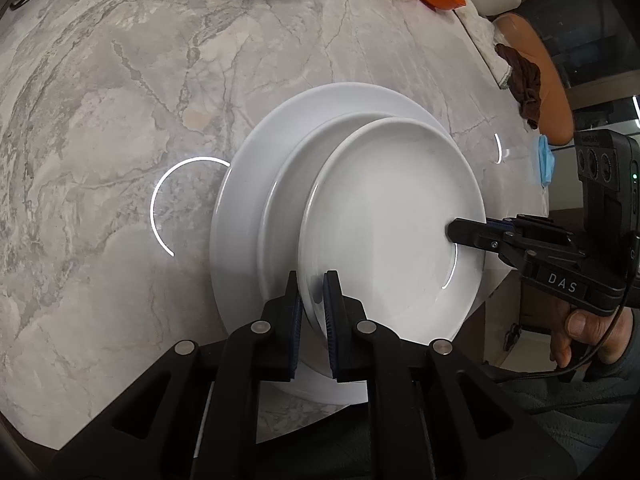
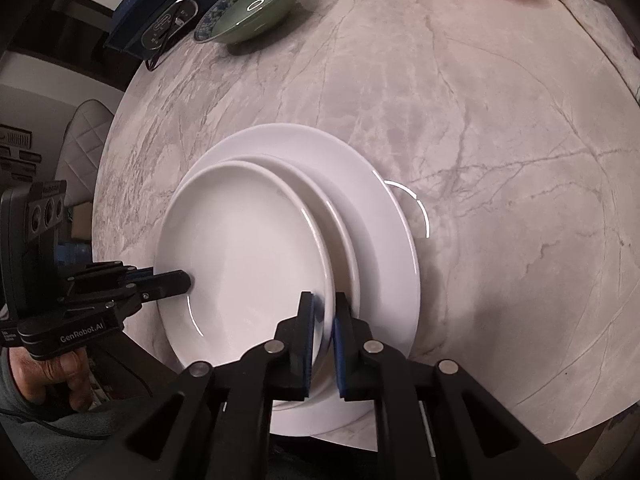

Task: Organize plates and bowls
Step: 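Lower the smaller plate onto the stack and open both grippers, then move both grippers to the rim of the blue-patterned green bowl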

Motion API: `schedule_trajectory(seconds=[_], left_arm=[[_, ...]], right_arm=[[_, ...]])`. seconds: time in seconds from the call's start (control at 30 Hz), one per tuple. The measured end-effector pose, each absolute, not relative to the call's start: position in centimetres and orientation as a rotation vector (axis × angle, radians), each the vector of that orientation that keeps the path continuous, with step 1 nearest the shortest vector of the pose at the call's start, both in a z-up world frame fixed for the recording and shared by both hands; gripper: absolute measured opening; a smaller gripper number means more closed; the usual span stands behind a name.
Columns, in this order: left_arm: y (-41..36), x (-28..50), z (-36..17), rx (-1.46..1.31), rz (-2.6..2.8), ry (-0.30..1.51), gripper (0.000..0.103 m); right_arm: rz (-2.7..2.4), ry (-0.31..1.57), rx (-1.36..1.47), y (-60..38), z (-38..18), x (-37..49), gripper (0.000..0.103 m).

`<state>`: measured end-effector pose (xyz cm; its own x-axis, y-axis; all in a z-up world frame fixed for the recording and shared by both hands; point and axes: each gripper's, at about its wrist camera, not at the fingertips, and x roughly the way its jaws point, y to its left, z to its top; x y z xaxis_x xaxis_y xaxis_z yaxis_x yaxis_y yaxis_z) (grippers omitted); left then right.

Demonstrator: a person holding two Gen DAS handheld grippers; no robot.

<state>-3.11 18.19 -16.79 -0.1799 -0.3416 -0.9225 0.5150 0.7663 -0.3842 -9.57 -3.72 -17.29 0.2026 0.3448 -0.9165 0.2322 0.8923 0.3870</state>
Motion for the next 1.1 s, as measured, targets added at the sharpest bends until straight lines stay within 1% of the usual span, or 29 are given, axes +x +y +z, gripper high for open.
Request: schedule_trajectory(seconds=[0.17,0.27,0.37,0.43,0.5,0.53,0.63,0.67,0.7,0.73,0.77,0.8,0.87,0.93,1.0,1.1], left_arm=[[18.8,-2.6,-16.7,0.136,-0.774,1.576,0.01],[18.8,-2.7,-16.6,0.142,-0.78,1.573,0.013],[18.8,-3.0,-16.2,0.132,-0.805,1.569,0.028],[18.5,-3.2,-16.0,0.099,-0.851,1.576,0.054],[17.8,-3.7,-15.6,0.111,-0.878,1.563,0.064],[17.5,-4.0,-15.3,0.124,-0.885,1.556,0.067],[17.8,-3.9,-14.5,0.11,-0.89,1.546,0.07],[18.1,-3.6,-14.1,0.09,-0.889,1.544,0.071],[18.5,-3.1,-13.5,0.071,-0.88,1.535,0.077],[19.1,-2.4,-12.9,0.047,-0.865,1.515,0.079],[19.7,-1.6,-12.3,0.013,-0.853,1.491,0.079],[20.5,-0.6,-11.8,-0.031,-0.834,1.462,0.079],[22.3,2.1,-11.5,-0.139,-0.774,1.424,0.079],[23.7,4.7,-11.9,-0.225,-0.717,1.425,0.079],[24.6,6.9,-12.2,-0.252,-0.673,1.417,0.079],[25.3,10.2,-12.1,-0.245,-0.642,1.391,0.079]], right_arm=[[0.079,1.391,0.405,-2.6,-17.0,-9.4,0.012],[0.068,1.397,0.386,-2.4,-16.9,-9.3,0.013],[0.057,1.4,0.345,-1.9,-16.6,-9.1,0.016],[0.056,1.397,0.344,-1.9,-16.5,-9.1,0.018],[0.056,1.397,0.349,-1.9,-16.5,-9.0,0.019],[0.054,1.397,0.349,-1.8,-16.5,-9.0,0.019],[0.053,1.382,0.375,-2.0,-16.0,-9.1,0.029],[0.054,1.371,0.392,-2.2,-15.7,-9.1,0.036],[0.057,1.354,0.411,-2.3,-15.2,-9.2,0.048],[0.052,1.332,0.421,-2.6,-14.7,-9.2,0.057],[0.034,1.301,0.426,-3.0,-14.1,-9.3,0.072],[0.018,1.261,0.443,-3.6,-13.5,-9.5,0.081],[-0.007,1.19,0.534,-5.5,-12.8,-9.6,0.084],[-0.042,1.145,0.67,-7.8,-12.7,-9.8,0.084],[-0.053,1.108,0.809,-9.8,-12.9,-10.0,0.084],[-0.087,1.077,0.917,-11.6,-13.1,-10.0,0.084]])
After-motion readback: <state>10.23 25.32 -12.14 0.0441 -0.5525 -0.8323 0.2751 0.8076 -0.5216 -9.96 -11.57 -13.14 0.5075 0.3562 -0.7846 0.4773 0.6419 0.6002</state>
